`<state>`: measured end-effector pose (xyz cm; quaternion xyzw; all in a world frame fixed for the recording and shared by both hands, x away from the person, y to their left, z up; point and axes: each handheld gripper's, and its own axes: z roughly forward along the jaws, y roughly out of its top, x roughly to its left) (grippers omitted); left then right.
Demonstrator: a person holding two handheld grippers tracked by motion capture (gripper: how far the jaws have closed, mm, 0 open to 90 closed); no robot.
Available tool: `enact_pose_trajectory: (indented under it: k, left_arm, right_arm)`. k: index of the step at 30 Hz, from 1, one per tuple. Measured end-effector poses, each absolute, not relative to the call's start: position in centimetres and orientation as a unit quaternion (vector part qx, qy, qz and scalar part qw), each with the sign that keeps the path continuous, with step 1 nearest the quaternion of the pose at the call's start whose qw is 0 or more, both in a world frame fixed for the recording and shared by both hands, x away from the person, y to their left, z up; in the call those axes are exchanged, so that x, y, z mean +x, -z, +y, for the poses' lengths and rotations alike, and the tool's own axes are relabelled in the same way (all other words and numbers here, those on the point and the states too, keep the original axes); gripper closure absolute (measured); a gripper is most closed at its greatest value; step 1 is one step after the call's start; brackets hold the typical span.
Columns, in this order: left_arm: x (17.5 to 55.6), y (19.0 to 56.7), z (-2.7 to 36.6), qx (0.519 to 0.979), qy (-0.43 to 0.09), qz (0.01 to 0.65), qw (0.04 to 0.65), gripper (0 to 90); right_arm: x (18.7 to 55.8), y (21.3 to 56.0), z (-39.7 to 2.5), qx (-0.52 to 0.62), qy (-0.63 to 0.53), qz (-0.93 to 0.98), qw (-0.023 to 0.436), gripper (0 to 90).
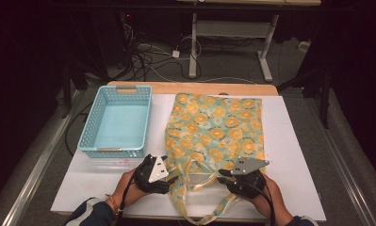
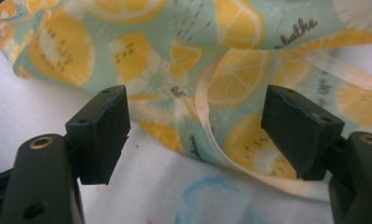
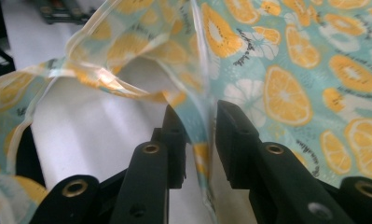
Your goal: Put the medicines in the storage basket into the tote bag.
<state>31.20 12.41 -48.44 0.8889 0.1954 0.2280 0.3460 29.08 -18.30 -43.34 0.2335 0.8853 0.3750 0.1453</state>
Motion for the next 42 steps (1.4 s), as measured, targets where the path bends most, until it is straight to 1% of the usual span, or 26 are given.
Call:
enact_pose_trajectory:
  k: [2,6,7,10,13,16,20,24,27,29,33,37,39,41,42]
  left_arm:
    - [31.7,48.6,12.2,0.887,-0.224,0.205,0.347,23.2]
    - [32.4,48.8,12.3,0.885,-0.224,0.226,0.340,23.2]
    - [32.6,48.8,12.4,0.884,-0.222,0.232,0.339,23.2]
    - [33.1,48.9,12.6,0.883,-0.223,0.245,0.331,23.6]
    - [33.4,48.9,12.7,0.882,-0.220,0.253,0.332,25.1]
    - [33.5,48.9,12.8,0.883,-0.220,0.255,0.326,25.9]
    - [33.5,48.9,12.9,0.883,-0.214,0.261,0.325,25.8]
    - [33.6,48.9,12.9,0.884,-0.210,0.265,0.324,25.8]
    - [33.6,48.9,12.9,0.884,-0.205,0.266,0.325,26.7]
    - [33.6,48.9,12.9,0.885,-0.199,0.267,0.325,28.0]
    - [33.6,48.9,12.9,0.886,-0.193,0.265,0.328,31.3]
    - [33.7,48.9,13.0,0.887,-0.186,0.267,0.329,32.5]
    - [33.8,48.9,13.0,0.887,-0.183,0.266,0.330,33.7]
    - [33.8,48.9,13.0,0.889,-0.177,0.263,0.332,35.5]
    - [33.9,48.9,12.9,0.890,-0.168,0.260,0.334,38.3]
  right_arm:
    - [28.8,43.7,-18.3,0.232,-0.370,0.888,0.144,77.7]
    - [28.7,44.0,-18.4,0.233,-0.363,0.890,0.147,78.6]
    - [28.8,43.9,-18.5,0.234,-0.364,0.889,0.149,77.4]
    - [28.7,43.7,-18.6,0.236,-0.368,0.886,0.155,69.6]
    - [28.4,43.5,-19.1,0.230,-0.367,0.884,0.173,55.3]
    - [28.0,43.4,-20.1,0.231,-0.367,0.880,0.195,44.2]
    - [27.5,43.3,-22.2,0.251,-0.394,0.863,0.193,30.7]
    - [26.6,43.3,-24.0,0.260,-0.409,0.851,0.203,25.0]
    - [26.0,43.2,-25.1,0.272,-0.409,0.840,0.230,24.5]
    - [26.0,43.4,-25.7,0.282,-0.392,0.837,0.256,24.2]
    - [26.5,44.1,-26.8,0.300,-0.359,0.836,0.287,21.3]
    - [27.4,44.9,-27.5,0.316,-0.354,0.838,0.270,20.0]
    - [28.2,45.8,-27.8,0.328,-0.339,0.845,0.253,19.6]
    - [29.0,46.6,-28.0,0.344,-0.331,0.846,0.237,19.8]
    - [29.5,47.1,-28.1,0.349,-0.324,0.848,0.231,20.6]
